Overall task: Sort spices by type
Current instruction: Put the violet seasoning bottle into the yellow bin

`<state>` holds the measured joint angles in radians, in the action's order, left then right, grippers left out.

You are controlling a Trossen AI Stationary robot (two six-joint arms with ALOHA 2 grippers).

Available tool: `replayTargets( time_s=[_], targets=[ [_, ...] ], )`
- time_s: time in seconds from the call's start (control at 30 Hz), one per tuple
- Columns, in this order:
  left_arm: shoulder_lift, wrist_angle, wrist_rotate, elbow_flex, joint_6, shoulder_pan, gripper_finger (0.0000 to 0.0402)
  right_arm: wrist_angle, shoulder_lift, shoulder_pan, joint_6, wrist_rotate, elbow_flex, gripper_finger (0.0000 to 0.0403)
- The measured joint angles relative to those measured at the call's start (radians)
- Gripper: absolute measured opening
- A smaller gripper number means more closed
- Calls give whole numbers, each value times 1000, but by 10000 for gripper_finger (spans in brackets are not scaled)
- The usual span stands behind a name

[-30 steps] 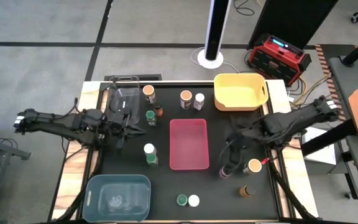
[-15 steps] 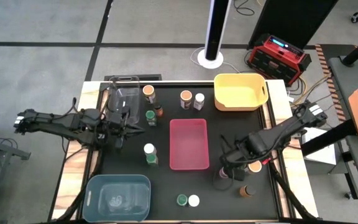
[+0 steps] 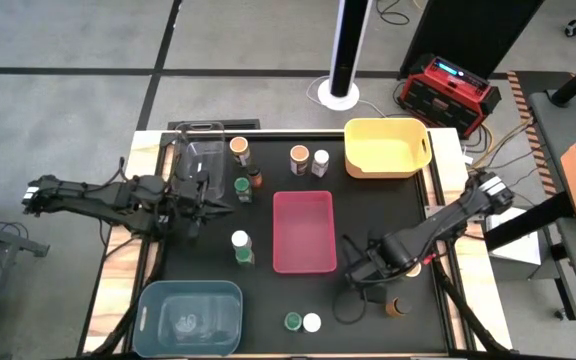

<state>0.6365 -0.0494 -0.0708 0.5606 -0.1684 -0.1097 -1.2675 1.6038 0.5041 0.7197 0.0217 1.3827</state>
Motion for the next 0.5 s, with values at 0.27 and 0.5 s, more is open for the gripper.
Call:
replayTargets(
  time_s=[0.27, 0.5],
  targets=[
    [1, -5, 0, 0, 3, 0, 0, 16, 55, 0, 2, -6, 0, 359],
    [13, -5, 0, 0, 11, 0, 0, 28, 85, 0, -10, -6, -2, 353]
  ],
)
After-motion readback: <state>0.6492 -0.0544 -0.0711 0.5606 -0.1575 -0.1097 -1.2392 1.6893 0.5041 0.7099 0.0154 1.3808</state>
